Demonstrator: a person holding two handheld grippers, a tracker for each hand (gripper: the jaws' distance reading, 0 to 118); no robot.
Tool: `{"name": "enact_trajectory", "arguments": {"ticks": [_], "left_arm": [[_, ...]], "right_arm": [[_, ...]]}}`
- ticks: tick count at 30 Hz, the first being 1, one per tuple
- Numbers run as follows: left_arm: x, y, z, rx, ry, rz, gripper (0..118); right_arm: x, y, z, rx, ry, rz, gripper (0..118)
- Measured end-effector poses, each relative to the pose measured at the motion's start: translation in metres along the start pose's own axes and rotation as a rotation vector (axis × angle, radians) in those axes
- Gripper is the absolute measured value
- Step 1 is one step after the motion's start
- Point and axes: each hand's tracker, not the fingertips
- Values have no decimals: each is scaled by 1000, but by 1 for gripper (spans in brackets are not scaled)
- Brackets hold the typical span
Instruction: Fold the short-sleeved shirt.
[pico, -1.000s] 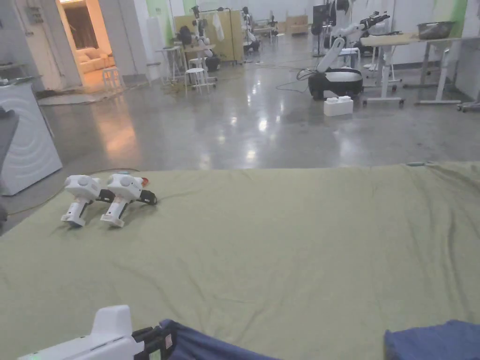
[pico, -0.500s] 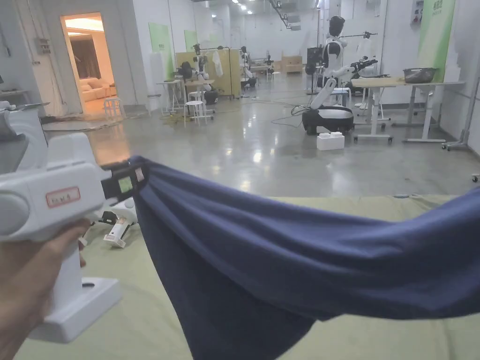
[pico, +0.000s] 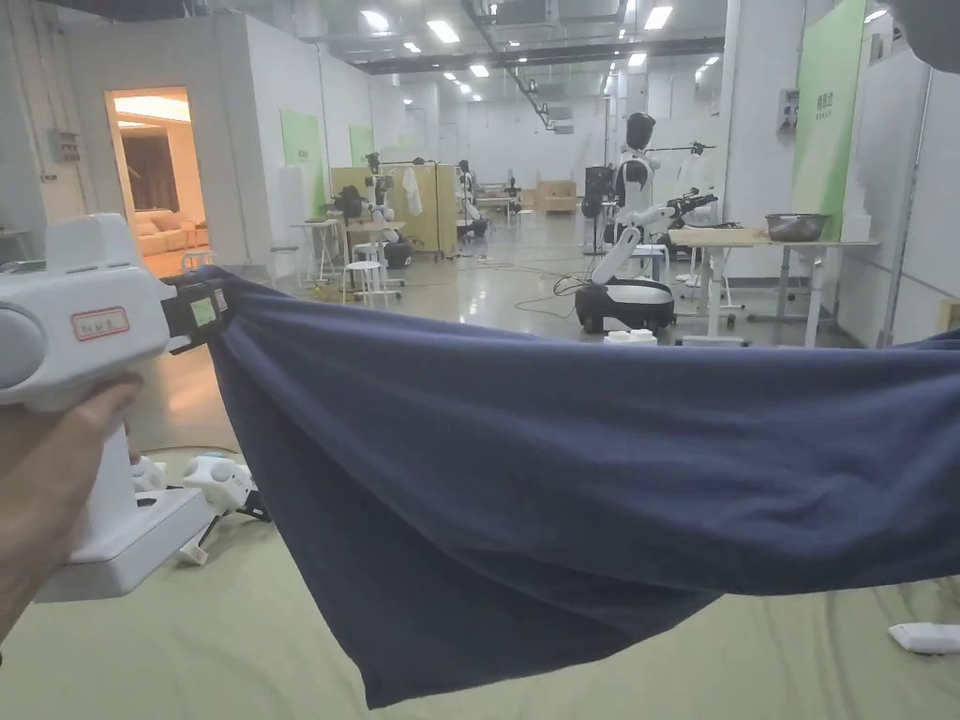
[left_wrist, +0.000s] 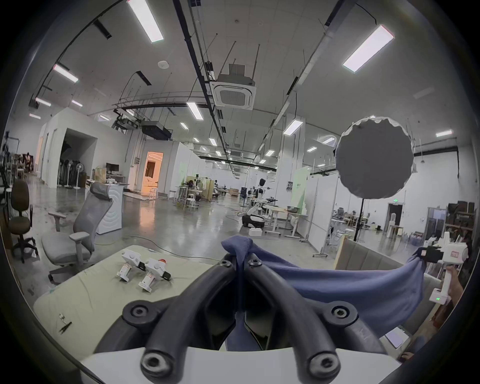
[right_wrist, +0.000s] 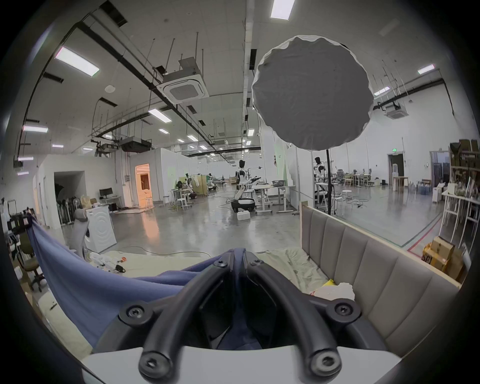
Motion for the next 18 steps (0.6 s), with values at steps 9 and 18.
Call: {"name": "enact_trajectory", "arguments": {"ticks": [9, 18], "left_arm": [[-2, -19, -70, -96, 60, -5, 0], [-3, -37, -149, -153, 115, -69, 0]], "right_arm": [[-9, 0, -66, -14, -17, 36, 2], [-24, -10, -155, -73, -30, 31, 2]]}}
